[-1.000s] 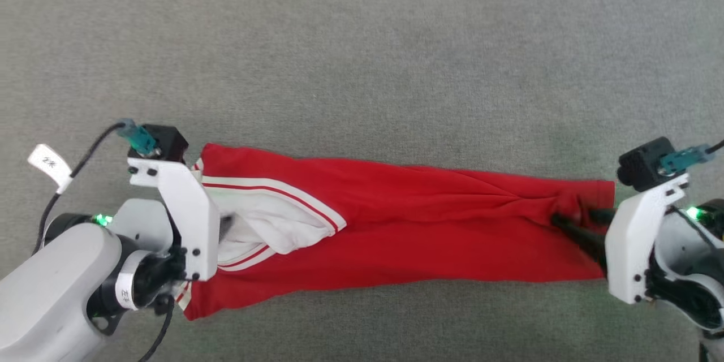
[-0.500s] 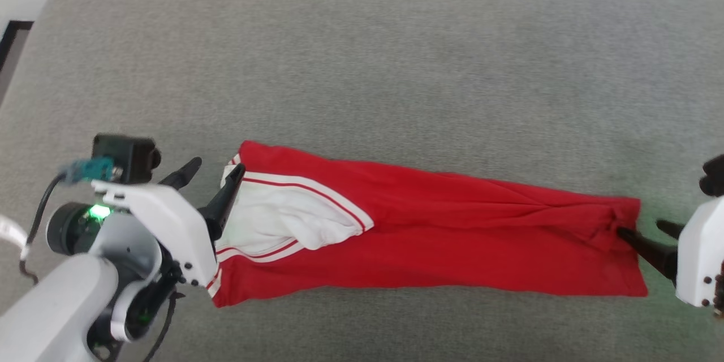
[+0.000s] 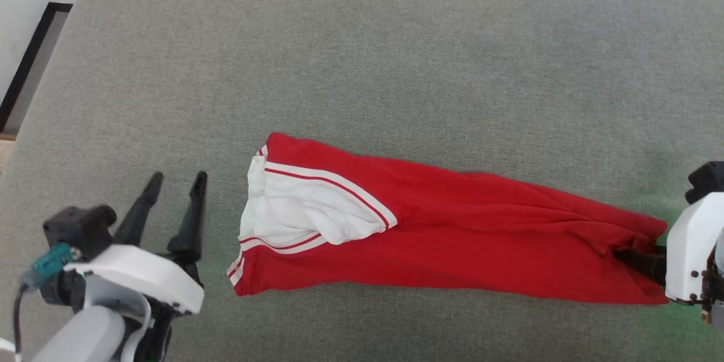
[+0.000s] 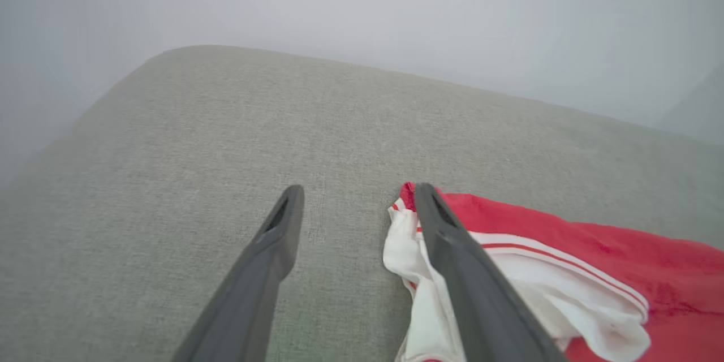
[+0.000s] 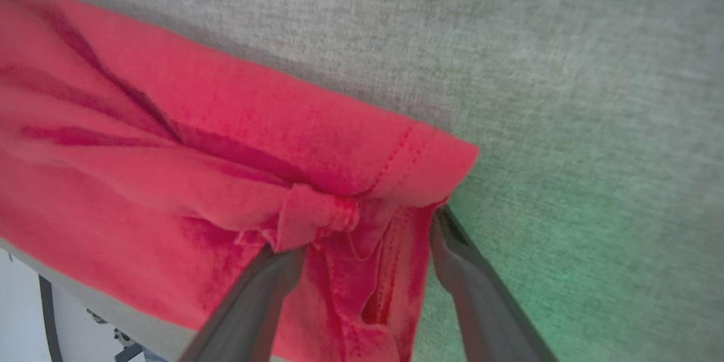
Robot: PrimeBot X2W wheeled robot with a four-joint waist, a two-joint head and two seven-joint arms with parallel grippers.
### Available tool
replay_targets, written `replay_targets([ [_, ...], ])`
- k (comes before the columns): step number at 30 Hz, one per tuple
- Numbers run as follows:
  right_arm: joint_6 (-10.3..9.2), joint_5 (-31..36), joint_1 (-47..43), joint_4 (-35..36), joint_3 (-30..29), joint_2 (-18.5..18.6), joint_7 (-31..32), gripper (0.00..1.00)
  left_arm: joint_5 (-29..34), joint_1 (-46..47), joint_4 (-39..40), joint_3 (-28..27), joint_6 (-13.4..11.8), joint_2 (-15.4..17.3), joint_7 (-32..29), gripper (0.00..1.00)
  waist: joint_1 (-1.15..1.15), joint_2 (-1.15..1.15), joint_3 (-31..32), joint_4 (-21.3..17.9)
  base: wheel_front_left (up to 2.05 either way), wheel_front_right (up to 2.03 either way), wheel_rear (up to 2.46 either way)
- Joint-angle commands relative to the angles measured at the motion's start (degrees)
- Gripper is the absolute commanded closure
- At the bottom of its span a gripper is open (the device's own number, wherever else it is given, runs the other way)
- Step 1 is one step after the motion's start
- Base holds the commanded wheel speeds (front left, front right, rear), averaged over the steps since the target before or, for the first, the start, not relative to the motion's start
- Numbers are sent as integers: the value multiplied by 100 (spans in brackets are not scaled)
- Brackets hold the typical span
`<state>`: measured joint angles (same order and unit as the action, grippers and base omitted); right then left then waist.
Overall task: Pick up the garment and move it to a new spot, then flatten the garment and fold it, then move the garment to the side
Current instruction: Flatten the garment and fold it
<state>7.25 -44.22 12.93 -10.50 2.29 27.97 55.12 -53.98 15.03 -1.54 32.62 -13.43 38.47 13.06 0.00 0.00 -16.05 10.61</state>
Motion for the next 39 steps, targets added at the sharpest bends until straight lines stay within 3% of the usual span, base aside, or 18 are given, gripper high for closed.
replay_targets([
  [1,43,-79,-96,-239,393,-376,67,0,-5,-97,-31,-49,59,-72,77,0,0,0,-3,31,0,0,0],
  [3,44,-168,-44,-352,553,-392,143,0,115,-209,-157,-165,119,-187,169,0,0,0,-1,58,0,0,0],
  [4,45,-201,-21,-381,588,-393,117,53,110,-278,-204,-228,166,-274,185,0,0,0,3,67,0,0,0],
  [5,45,-251,4,-416,586,-388,140,99,173,-337,-247,-306,207,-324,204,0,0,0,7,73,0,0,0],
  [9,43,-412,156,-345,481,-281,75,100,402,-559,-285,-784,388,-652,219,0,0,0,36,66,0,0,0],
  [18,22,-640,493,-438,-421,245,-93,100,1134,-1153,-276,-1782,898,-1324,222,0,0,0,119,-134,0,0,0],
  [29,23,-162,921,-1616,-1247,989,-536,100,1703,-1290,-289,-2298,1269,-1818,223,0,0,0,89,-374,0,0,0],
  [35,23,107,1157,-2087,-1282,1111,-747,100,1853,-1270,-369,-2454,1397,-1998,223,0,0,0,79,-505,0,0,0],
  [39,23,23,1209,-1973,-1126,1081,-680,100,1959,-1269,-427,-2547,1495,-2085,223,0,0,0,119,-577,0,0,0],
])
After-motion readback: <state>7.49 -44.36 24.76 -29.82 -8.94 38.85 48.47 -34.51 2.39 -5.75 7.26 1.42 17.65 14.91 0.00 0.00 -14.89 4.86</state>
